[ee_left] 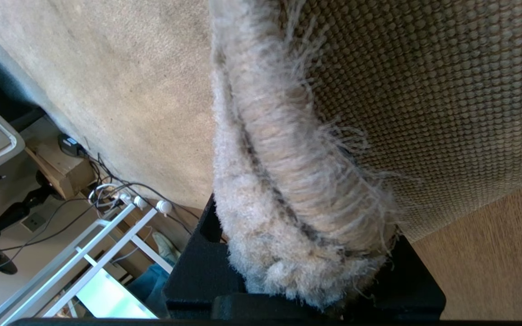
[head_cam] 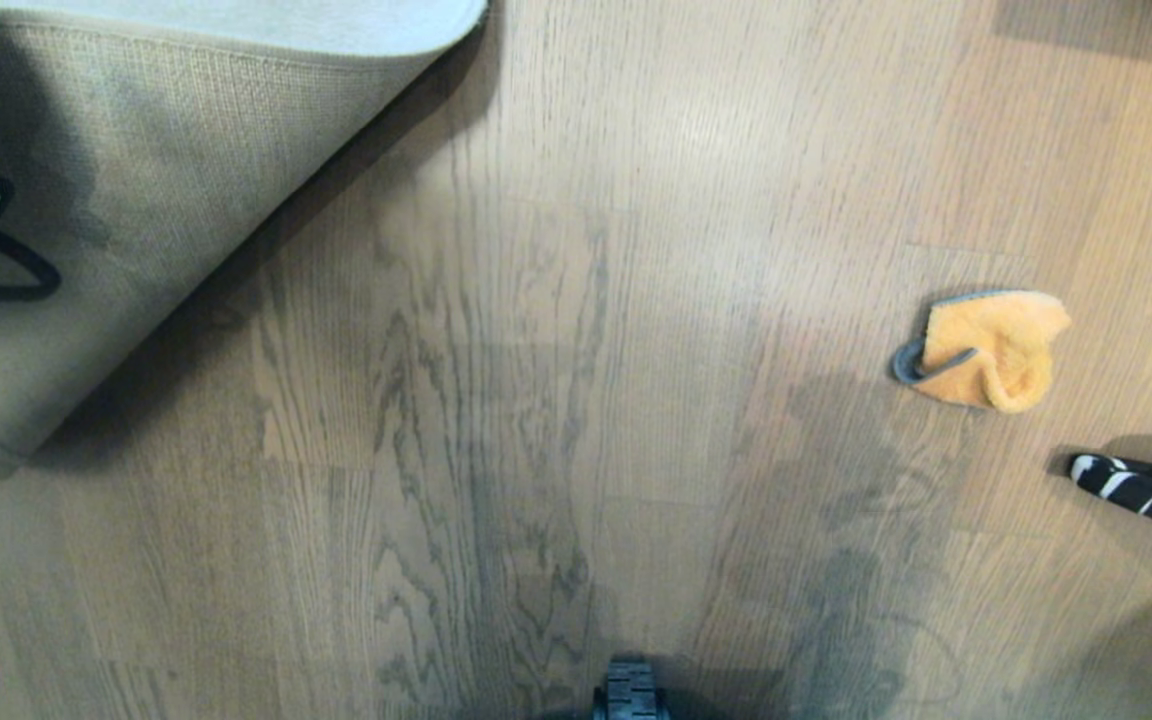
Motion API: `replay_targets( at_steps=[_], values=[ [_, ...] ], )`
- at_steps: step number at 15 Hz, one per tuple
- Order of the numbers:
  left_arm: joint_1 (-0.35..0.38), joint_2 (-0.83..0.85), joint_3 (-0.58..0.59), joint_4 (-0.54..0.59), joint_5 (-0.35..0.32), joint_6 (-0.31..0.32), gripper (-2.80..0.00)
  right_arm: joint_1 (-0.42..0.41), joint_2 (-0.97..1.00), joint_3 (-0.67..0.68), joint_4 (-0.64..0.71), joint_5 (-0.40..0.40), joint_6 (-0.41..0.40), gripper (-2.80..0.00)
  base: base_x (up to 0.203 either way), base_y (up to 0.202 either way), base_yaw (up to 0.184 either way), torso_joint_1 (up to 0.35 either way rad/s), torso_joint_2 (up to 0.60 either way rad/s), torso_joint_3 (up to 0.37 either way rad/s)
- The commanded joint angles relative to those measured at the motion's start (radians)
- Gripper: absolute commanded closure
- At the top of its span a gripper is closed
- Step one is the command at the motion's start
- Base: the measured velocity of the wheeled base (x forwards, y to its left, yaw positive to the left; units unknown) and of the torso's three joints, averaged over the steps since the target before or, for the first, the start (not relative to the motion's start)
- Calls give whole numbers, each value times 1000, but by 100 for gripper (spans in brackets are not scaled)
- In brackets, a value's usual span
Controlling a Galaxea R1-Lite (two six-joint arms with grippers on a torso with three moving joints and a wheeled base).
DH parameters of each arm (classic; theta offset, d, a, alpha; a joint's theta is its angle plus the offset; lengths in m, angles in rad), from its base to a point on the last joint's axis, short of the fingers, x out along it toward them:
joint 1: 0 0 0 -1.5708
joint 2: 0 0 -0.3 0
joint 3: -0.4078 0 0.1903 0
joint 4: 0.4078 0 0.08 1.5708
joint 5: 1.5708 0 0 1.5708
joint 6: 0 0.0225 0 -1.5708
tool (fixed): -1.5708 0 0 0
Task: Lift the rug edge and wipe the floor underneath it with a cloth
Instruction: Pick up the rag
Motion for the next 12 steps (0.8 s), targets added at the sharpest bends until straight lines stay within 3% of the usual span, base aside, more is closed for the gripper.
replay_targets(
  at_steps=[1, 8, 12],
  values=[
    [0, 13, 2, 0, 3, 4, 0, 32, 167, -2, -68, 4, -1, 0, 0, 0, 0, 0, 0, 0],
    [0, 20, 0, 0, 16, 6, 0, 34, 737, -2, -567, 4, 0, 0, 0, 0, 0, 0, 0, 0],
    [0, 22, 0, 0, 22, 6, 0, -9, 875, -159, -652, 5, 58, 0, 0, 0, 0, 0, 0, 0]
  ],
)
